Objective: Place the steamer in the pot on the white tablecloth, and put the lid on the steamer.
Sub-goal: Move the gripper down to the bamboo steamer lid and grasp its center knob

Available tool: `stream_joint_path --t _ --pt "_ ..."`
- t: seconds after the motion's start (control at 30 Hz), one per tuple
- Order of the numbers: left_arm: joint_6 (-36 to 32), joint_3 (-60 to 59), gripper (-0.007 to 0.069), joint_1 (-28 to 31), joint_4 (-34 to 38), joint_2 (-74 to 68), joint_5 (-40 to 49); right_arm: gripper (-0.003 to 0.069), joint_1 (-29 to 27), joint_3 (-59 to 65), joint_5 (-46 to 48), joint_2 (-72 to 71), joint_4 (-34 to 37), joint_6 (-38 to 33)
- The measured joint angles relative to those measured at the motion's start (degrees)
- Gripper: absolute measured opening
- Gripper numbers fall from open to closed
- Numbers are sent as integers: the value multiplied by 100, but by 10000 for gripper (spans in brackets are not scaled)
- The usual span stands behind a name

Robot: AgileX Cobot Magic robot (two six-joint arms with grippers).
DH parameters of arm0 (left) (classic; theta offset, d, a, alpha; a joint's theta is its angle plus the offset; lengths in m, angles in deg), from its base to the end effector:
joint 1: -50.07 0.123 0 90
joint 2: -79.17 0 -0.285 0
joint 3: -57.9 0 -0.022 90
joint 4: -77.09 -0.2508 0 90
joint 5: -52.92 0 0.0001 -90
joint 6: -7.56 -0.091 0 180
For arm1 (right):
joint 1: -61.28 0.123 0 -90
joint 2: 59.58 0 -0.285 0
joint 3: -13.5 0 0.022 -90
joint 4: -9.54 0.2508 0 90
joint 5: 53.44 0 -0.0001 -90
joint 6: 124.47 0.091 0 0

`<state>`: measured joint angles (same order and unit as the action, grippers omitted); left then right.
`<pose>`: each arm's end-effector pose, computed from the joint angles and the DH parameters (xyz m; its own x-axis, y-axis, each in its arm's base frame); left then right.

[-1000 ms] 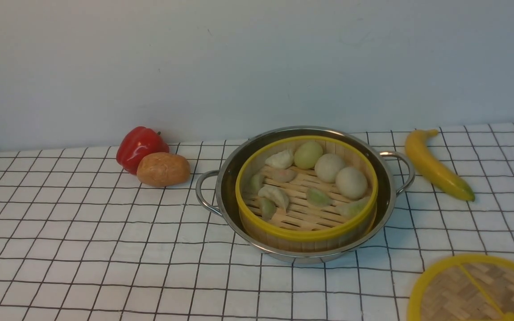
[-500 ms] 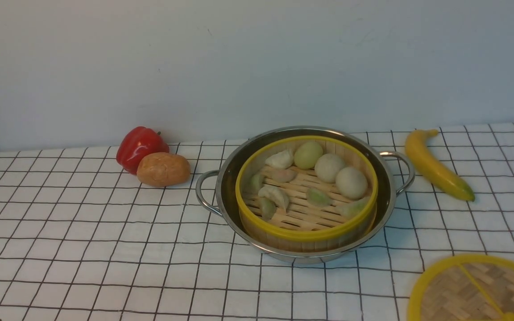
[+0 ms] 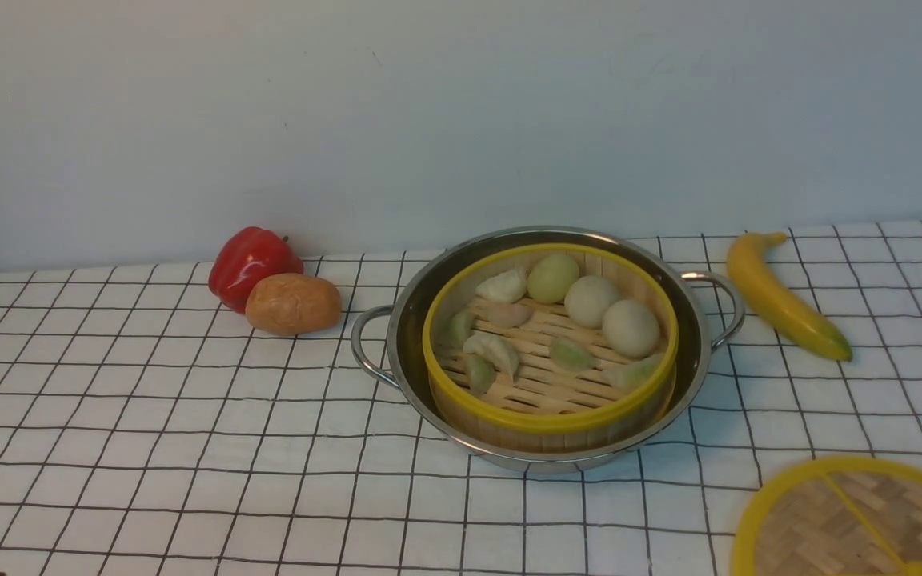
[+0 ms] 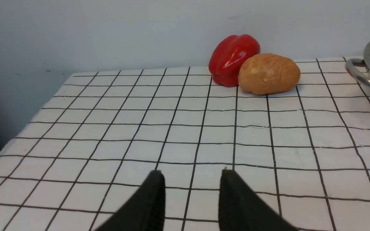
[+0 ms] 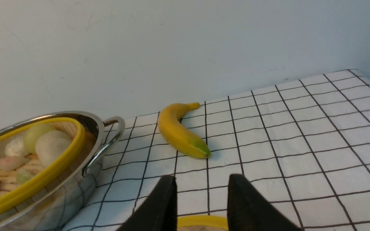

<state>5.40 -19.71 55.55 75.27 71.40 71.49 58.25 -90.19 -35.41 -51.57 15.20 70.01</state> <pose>0.0538 0.0061 0.1816 -0.2464 0.0444 -0.9681 -0.0888 0.9937 0.0682 0.0541 -0.0001 0.1900 -0.1917 0.3503 -0.9168 0.0938 0.9364 0.3381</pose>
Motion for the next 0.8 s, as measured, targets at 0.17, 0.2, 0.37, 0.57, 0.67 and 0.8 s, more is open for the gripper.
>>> stream_joint_path --t 0.17,0.2,0.37,0.57,0.67,0.8 --pt "0 0 242 0 0 0 0 242 0 -974 488 434 202 -43" --pt "0 0 243 0 0 0 0 242 0 -1268 682 668 287 -157" --pt "0 0 243 0 0 0 0 242 0 -2225 1835 1517 507 -1041" --pt "0 0 243 0 0 0 0 242 0 -2935 2342 2466 1005 -1699" --pt "0 0 243 0 0 0 0 242 0 -2948 2298 2827 1428 -1823" --pt "0 0 243 0 0 0 0 242 0 -2961 2770 3181 1528 -2465"
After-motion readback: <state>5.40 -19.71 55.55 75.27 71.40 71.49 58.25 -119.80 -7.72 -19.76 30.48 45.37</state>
